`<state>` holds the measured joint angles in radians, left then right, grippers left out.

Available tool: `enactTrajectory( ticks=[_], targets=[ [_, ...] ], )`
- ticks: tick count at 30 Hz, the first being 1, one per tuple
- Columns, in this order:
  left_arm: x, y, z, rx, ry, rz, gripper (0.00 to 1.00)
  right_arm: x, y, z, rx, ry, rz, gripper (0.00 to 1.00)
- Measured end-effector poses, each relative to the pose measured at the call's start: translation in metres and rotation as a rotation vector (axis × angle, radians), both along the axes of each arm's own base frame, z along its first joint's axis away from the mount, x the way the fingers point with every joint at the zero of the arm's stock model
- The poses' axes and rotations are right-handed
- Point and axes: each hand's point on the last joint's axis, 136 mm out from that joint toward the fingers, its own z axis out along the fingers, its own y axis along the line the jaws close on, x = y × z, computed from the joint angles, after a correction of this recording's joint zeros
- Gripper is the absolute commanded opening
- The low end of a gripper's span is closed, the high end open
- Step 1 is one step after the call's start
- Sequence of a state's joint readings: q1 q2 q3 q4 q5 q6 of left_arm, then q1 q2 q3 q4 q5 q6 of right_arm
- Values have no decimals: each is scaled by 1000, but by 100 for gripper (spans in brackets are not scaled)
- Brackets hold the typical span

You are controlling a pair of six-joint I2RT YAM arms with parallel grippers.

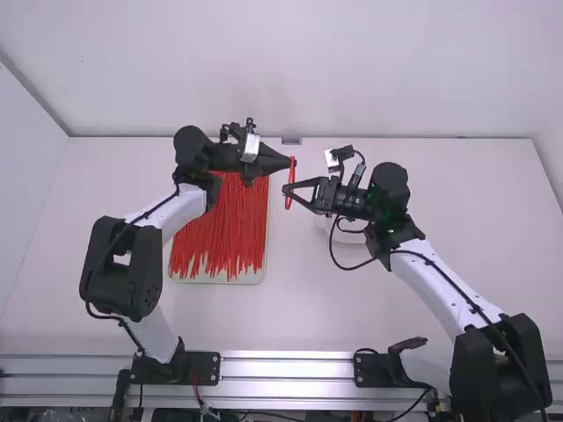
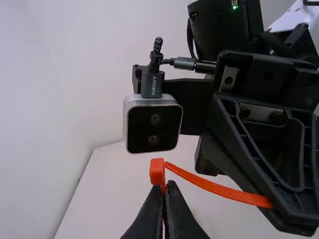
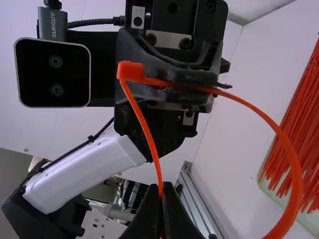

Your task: Fasten the cable tie

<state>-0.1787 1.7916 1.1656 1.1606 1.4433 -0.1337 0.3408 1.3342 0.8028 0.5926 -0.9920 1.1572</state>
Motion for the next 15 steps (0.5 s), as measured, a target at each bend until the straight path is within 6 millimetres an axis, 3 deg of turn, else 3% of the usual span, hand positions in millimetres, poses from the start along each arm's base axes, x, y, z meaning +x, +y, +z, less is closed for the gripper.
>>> enactTrajectory(
  ticks=[15],
  targets=[
    [-1,0,2,-3,-18,0,2,0,-1,-4,-9,18,-3,0]
  ],
)
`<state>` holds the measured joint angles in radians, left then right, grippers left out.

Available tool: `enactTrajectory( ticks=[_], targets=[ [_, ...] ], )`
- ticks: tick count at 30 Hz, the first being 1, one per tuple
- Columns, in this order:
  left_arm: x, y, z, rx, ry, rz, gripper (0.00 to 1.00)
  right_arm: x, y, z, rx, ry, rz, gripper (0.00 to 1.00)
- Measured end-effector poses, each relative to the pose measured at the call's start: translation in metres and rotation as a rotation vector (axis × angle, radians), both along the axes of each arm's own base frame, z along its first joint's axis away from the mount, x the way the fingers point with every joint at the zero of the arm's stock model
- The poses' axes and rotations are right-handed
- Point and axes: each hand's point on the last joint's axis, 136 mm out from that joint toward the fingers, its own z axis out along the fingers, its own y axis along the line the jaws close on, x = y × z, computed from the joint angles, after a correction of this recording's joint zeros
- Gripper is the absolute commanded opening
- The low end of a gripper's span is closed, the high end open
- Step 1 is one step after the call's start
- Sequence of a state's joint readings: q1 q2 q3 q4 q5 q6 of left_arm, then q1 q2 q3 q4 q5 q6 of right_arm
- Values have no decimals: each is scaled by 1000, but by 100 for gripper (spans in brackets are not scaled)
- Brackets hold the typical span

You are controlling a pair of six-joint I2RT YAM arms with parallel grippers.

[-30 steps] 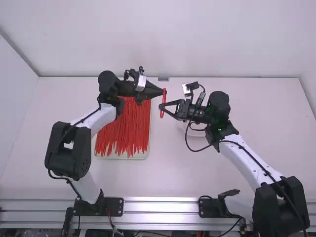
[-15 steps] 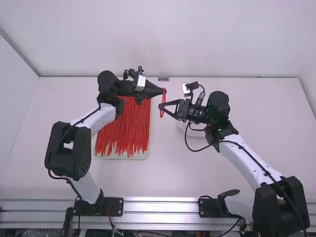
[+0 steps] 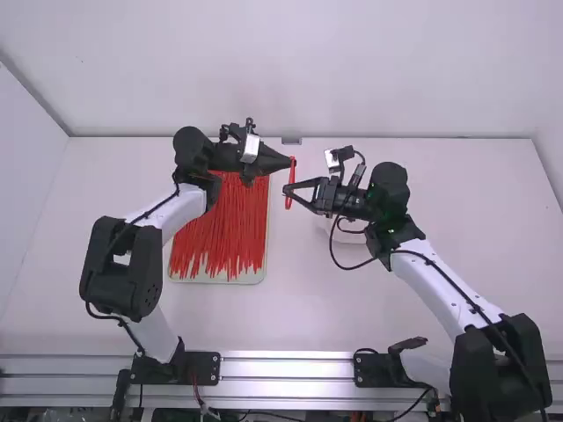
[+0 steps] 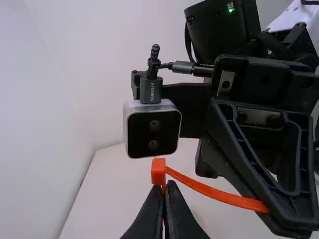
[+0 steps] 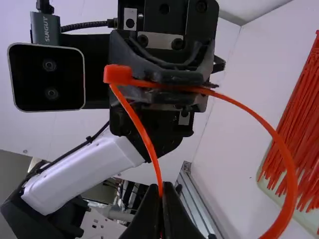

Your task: Fasten the cable tie

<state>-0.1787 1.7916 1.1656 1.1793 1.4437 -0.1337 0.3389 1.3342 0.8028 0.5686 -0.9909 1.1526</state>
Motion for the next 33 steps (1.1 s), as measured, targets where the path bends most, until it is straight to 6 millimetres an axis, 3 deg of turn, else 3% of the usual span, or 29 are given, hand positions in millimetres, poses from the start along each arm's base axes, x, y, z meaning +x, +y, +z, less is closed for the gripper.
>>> enactTrajectory(
  ticks=[24,33],
  targets=[
    [3,-1,-8,14,54,1,2,1,0,1,-1,-10,-4,0],
    [4,-2,-12,17,41,2,2,3,-1,-8,-23,21,-18,0]
  ],
)
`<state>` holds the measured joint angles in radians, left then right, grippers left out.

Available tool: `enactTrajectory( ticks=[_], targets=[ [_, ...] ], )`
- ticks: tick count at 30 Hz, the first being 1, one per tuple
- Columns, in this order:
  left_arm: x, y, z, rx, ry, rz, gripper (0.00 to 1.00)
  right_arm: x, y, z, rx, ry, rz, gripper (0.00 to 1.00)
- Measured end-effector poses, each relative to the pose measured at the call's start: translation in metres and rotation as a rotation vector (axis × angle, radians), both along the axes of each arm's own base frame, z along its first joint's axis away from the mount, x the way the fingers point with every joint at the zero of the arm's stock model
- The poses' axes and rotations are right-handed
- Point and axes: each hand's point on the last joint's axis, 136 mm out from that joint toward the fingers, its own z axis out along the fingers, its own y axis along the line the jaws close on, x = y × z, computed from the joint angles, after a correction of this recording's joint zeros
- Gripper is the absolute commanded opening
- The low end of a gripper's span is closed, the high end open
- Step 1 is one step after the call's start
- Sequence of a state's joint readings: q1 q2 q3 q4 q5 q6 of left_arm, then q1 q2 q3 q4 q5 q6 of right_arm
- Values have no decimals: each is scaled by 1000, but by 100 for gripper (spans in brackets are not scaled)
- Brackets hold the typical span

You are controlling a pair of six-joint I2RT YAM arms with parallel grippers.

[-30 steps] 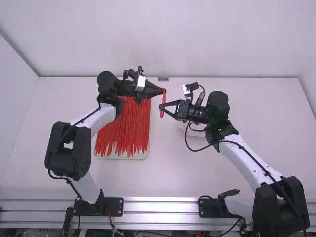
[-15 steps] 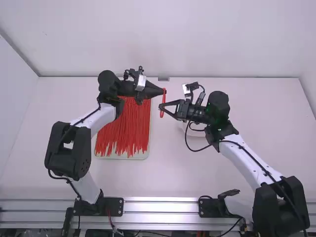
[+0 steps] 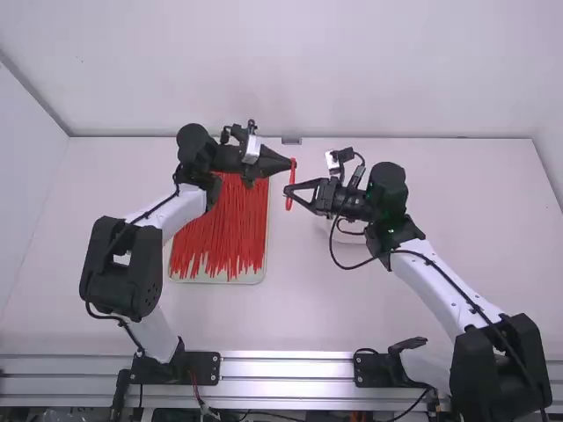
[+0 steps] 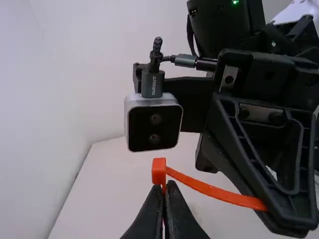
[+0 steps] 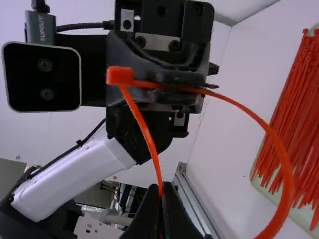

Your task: Fasten the cable tie

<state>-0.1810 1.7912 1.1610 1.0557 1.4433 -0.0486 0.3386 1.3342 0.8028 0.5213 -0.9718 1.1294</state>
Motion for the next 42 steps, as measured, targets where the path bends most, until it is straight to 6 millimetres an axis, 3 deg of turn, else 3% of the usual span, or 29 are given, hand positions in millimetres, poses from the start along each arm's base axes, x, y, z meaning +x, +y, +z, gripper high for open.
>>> enactTrajectory(
  ticks=[9,32,42],
  targets=[
    [1,0,-14,3,-19,17,2,0,-2,-1,16,77,2,0],
    [-1,0,-18,13,7,2,2,5,-6,-7,-21,14,-25,0],
    [-6,1,-19,19,-5,-26,2,0,1,-7,7,119,-11,0]
  ],
)
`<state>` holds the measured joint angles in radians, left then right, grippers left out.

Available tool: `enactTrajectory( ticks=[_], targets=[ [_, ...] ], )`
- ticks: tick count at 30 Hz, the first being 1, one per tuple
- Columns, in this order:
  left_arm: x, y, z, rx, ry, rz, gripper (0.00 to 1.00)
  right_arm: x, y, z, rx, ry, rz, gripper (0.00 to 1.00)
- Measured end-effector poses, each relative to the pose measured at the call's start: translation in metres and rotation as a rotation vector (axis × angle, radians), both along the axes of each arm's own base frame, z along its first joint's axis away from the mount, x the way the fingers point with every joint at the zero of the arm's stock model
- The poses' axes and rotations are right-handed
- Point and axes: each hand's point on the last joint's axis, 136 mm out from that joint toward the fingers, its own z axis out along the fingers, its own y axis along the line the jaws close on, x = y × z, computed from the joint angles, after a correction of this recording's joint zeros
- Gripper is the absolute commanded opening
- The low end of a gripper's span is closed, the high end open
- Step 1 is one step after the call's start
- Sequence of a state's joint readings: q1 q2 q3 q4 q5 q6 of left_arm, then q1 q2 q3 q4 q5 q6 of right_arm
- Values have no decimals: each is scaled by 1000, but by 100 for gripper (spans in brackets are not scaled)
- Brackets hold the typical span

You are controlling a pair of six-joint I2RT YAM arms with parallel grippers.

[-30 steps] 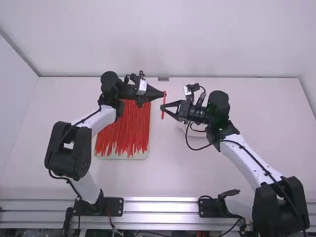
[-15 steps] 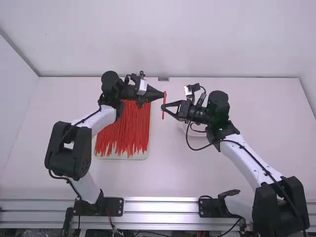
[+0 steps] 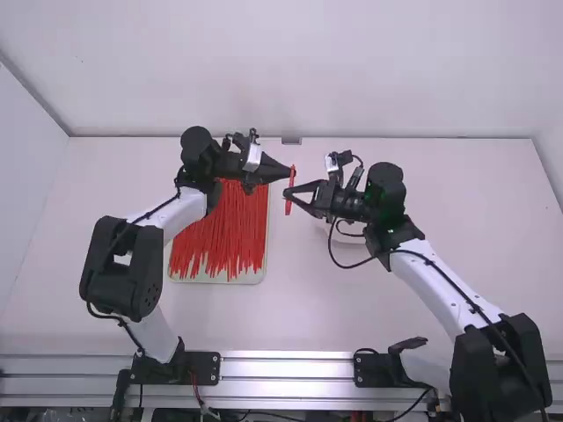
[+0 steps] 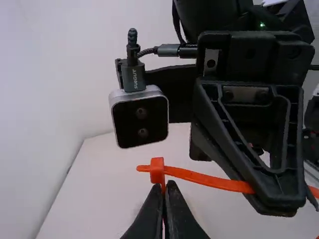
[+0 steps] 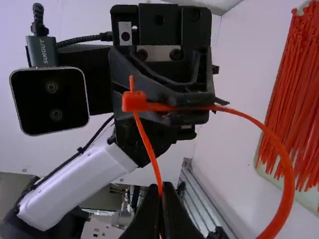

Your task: Fasten the cable tie

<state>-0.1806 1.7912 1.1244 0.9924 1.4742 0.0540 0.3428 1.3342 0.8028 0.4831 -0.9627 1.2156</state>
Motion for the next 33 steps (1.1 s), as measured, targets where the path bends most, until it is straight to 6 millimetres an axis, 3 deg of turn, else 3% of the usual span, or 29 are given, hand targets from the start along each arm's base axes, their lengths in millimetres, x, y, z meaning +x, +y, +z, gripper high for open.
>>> enactTrajectory(
  ticks=[8,15,33],
  targets=[
    [0,0,0,0,0,0,2,0,0,1,21,67,-6,0],
    [-2,0,1,0,-14,-10,2,6,-5,23,86,35,-25,0],
    [-11,-3,12,-15,-91,-37,2,6,-13,19,81,59,-8,0]
  ],
)
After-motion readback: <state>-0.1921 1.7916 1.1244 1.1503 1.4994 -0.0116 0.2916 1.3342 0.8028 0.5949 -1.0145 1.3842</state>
